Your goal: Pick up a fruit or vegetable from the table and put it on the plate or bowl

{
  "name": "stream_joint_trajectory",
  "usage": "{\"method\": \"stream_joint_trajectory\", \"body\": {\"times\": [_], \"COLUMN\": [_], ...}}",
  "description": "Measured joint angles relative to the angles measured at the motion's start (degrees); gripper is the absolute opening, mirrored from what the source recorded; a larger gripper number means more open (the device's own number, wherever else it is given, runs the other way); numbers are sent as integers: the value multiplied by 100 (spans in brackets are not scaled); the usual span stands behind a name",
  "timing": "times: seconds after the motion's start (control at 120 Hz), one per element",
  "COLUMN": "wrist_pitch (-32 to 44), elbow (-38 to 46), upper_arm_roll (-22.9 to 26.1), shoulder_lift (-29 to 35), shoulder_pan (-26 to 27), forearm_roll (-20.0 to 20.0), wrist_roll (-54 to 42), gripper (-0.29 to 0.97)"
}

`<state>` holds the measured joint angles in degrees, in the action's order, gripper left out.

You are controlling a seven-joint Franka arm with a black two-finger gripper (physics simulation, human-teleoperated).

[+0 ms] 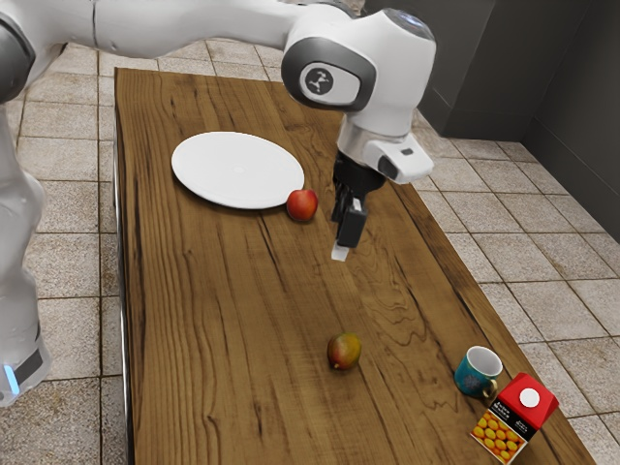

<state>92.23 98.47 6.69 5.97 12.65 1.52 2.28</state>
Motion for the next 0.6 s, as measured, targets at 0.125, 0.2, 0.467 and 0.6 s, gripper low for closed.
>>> {"method": "stream_joint_trajectory", "body": {"times": [0.125, 0.2, 0.467, 0.6], "wrist_pitch": [576, 869, 1587, 1702], "elbow": [582, 851, 1394, 1427], "upper_arm_roll": [92, 129, 133, 137], "shoulder_lift": [237, 308, 378, 385], "shoulder_pan": [-58, -59, -107, -113], "forearm_roll": [154, 197, 287, 298], "wrist_roll": [227, 354, 804, 1291], "gripper": [68, 68, 68, 68]}}
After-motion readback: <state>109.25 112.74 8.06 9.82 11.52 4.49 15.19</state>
